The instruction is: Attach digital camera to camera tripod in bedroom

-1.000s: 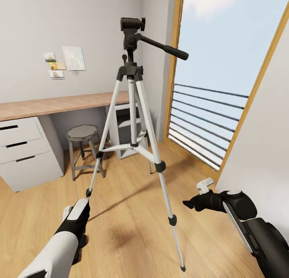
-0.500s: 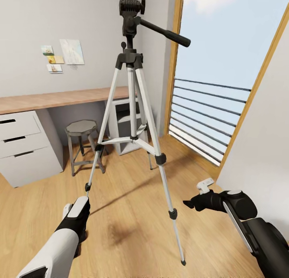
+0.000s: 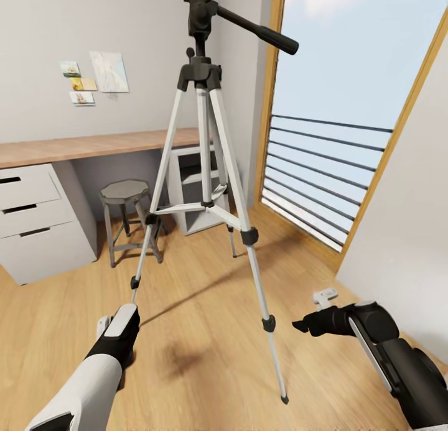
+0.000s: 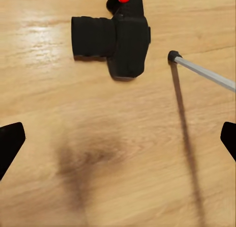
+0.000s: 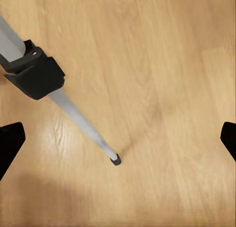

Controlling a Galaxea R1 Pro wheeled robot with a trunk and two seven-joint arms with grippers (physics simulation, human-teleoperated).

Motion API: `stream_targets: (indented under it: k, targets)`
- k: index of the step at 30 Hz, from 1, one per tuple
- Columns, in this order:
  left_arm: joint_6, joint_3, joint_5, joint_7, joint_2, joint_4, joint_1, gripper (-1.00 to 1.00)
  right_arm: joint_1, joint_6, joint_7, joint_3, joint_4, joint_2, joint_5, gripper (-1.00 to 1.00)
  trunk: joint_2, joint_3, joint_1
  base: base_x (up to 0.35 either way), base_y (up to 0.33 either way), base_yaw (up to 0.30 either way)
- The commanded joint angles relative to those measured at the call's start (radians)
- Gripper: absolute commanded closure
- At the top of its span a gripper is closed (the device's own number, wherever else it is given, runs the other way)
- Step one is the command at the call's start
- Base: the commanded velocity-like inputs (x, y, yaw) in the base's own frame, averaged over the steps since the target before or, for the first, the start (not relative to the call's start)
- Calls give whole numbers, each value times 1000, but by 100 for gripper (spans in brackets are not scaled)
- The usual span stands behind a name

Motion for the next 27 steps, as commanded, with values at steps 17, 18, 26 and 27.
stream_targets:
  k: [17, 18, 26, 27]
  targets:
    - [-6, -3, 12, 11, -2, -14, -3, -100, 21, -117, -62, -20, 44, 13, 3, -100, -4, -67, 7, 0, 0, 0]
    - [-6, -3, 12, 18, -2, -19, -4, -100, 21, -118, -64, -21, 45, 13, 3, -100, -5, -71, 8, 0, 0, 0]
    - [-6, -9, 7, 101, -13, -95, -10, -100, 22, -121, -75, -20, 51, 14, 5, -100, -7, -102, 11, 0, 0, 0]
    - [-6, -10, 6, 109, -17, -103, -11, -100, 23, -121, -75, -20, 51, 14, 5, -100, -7, -106, 12, 0, 0, 0]
